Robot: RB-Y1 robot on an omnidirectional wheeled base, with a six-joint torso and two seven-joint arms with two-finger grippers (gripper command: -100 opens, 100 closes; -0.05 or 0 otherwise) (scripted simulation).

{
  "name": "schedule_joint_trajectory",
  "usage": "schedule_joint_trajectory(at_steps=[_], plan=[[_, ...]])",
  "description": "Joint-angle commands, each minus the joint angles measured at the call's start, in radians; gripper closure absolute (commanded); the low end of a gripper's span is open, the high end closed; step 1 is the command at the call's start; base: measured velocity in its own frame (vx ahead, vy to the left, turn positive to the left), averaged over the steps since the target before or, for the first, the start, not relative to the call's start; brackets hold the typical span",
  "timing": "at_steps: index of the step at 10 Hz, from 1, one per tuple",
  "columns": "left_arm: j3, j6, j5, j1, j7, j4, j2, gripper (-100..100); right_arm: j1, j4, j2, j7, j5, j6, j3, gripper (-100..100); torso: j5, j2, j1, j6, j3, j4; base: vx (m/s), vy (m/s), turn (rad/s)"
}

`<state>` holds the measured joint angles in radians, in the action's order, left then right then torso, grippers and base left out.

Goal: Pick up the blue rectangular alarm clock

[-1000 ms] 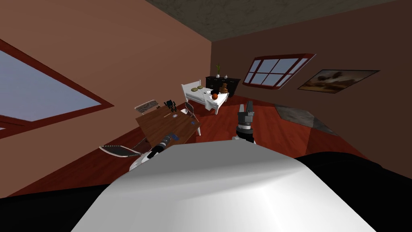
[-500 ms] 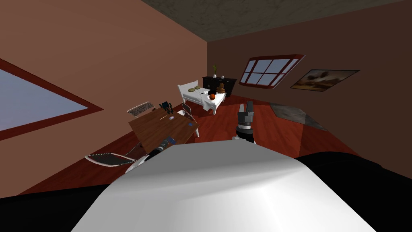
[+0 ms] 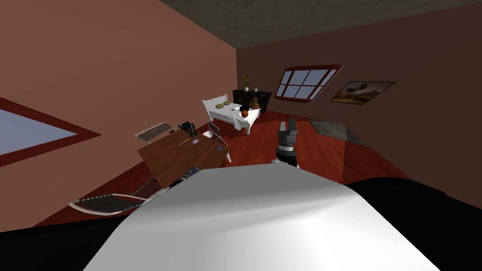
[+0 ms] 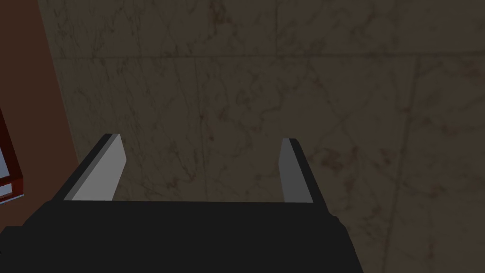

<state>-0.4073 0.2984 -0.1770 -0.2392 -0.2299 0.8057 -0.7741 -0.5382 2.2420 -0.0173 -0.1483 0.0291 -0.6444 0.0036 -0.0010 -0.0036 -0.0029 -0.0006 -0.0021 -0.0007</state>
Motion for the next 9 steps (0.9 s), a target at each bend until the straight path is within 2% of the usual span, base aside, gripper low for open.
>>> schedule_joint_trajectory(at_steps=[1, 3, 5, 6, 8, 9], plan=[[-0.045, -0.034, -0.015, -0.029, -0.011, -0.05, -0.023, -100, 0.0, 0.0, 0.0, 0.0, 0.0, 0.0, 0.0, 0, 0.0, 0.0, 0.0, 0.0, 0.0, 0.0, 0.147, -0.075, -0.257], [-0.045, -0.034, -0.015, -0.029, -0.011, -0.055, -0.023, -100, 0.0, 0.0, 0.0, 0.0, 0.0, 0.0, 0.0, 0, -0.001, -0.003, -0.001, 0.0, -0.002, -0.001, 0.101, -0.028, -0.073], [-0.107, -0.057, -0.029, -0.043, -0.029, -0.141, -0.04, -100, 0.0, 0.0, 0.0, 0.0, 0.0, 0.0, 0.0, 0, 0.0, 0.0, 0.001, 0.0, 0.0, 0.0, 0.122, -0.01, -0.224], [-0.107, -0.057, -0.029, -0.043, -0.029, -0.146, -0.04, -100, 0.0, 0.0, 0.0, 0.0, 0.0, 0.0, 0.0, 0, 0.0, -0.003, 0.001, 0.0, -0.002, -0.001, 0.116, -0.001, -0.063], [-0.114, -0.044, -0.027, -0.03, -0.034, -0.166, -0.035, -100, 0.0, 0.0, 0.0, 0.0, 0.0, 0.0, 0.0, 0, 0.0, 0.002, 0.001, -0.001, 0.001, 0.0, 0.023, -0.006, 0.021], [-0.113, -0.049, -0.028, -0.032, -0.033, -0.162, -0.037, 0, 0.0, 0.0, 0.0, 0.0, 0.0, 0.0, 0.0, 0, 0.0, 0.004, 0.001, -0.001, 0.002, 0.001, 0.0, 0.0, 0.0]])
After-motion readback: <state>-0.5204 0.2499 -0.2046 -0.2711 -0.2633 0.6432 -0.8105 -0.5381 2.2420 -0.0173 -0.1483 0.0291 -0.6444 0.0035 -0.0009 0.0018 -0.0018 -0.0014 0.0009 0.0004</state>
